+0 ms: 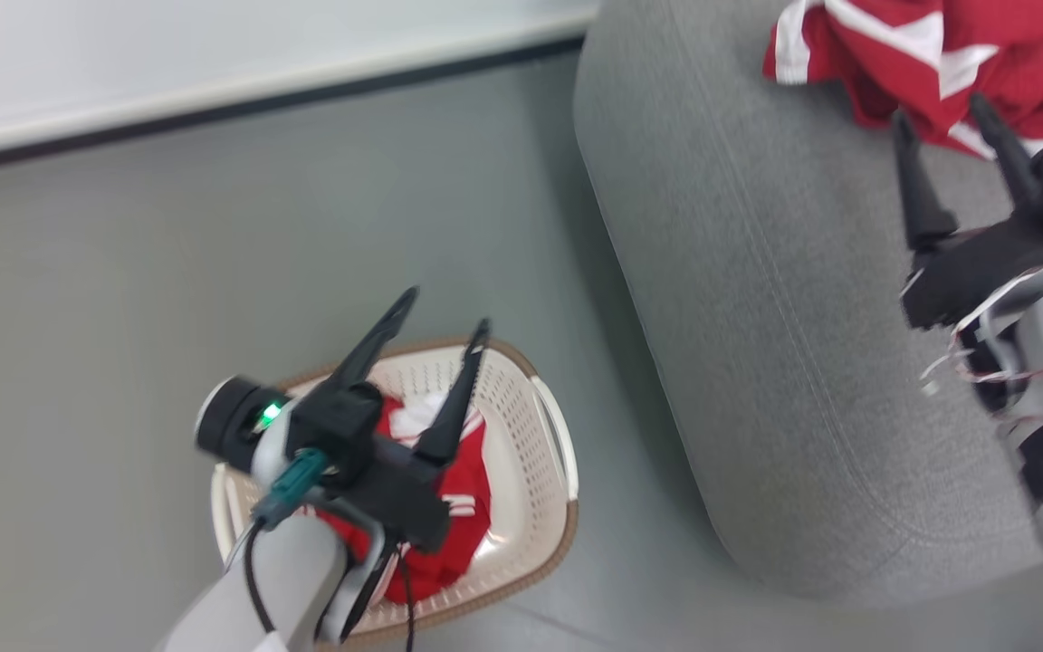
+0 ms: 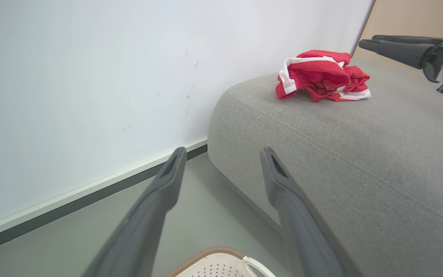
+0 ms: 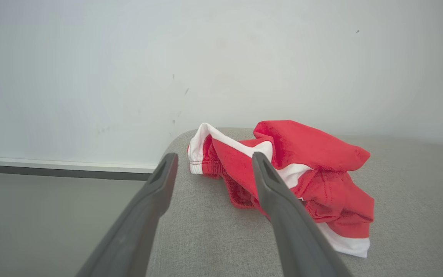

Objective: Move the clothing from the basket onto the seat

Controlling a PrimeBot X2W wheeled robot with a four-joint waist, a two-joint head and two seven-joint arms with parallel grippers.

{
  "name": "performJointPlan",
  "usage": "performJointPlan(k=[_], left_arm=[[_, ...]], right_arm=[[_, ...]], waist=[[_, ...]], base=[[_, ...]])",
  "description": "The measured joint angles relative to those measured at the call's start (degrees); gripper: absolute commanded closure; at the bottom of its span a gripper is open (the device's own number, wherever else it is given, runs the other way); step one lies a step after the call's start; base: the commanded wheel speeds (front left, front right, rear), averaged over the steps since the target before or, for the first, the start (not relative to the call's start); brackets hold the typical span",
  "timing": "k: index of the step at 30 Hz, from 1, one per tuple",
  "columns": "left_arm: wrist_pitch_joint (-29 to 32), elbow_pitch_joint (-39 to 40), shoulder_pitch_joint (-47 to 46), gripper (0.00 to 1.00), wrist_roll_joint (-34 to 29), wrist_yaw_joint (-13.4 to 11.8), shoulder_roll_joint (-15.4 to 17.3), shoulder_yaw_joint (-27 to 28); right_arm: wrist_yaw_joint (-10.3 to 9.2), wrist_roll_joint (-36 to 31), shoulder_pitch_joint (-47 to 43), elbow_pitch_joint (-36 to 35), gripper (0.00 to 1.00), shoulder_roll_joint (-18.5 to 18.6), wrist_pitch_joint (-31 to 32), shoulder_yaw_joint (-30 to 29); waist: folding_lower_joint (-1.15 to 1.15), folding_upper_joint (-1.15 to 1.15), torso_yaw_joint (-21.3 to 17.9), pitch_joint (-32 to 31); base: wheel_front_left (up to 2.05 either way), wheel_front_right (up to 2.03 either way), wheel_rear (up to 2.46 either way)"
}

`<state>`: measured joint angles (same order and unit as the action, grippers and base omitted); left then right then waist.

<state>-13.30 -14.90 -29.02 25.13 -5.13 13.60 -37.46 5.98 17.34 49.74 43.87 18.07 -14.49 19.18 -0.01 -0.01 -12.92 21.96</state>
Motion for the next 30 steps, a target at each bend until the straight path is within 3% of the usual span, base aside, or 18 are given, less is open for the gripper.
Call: performJointPlan(k=[8,18,30], left_arm=[[-0.9,-2.6,5.7,0.00,2.8,-1.0,0.4,5.7],[-1.0,-4.0,15.2,0.00,3.9,-1.7,1.3,11.6],[-1.0,1.6,27.3,0.00,3.1,-2.0,2.6,18.8]], right_arm=[[-0.73,0.4,-7.9,-5.4,0.00,-4.0,-0.2,0.4],[-4.53,1.4,-21.9,-11.9,0.00,-6.6,-0.2,-1.3],[-7.84,1.5,-36.0,-23.9,0.00,-8.0,-0.2,-2.4]], waist=[[0.00,0.00,2.6,-6.5],[0.00,0.00,6.4,-14.8],[0.00,0.00,9.2,-22.4]], base=[[0.00,0.00,0.00],[0.00,0.00,0.00],[0.00,0.00,0.00]])
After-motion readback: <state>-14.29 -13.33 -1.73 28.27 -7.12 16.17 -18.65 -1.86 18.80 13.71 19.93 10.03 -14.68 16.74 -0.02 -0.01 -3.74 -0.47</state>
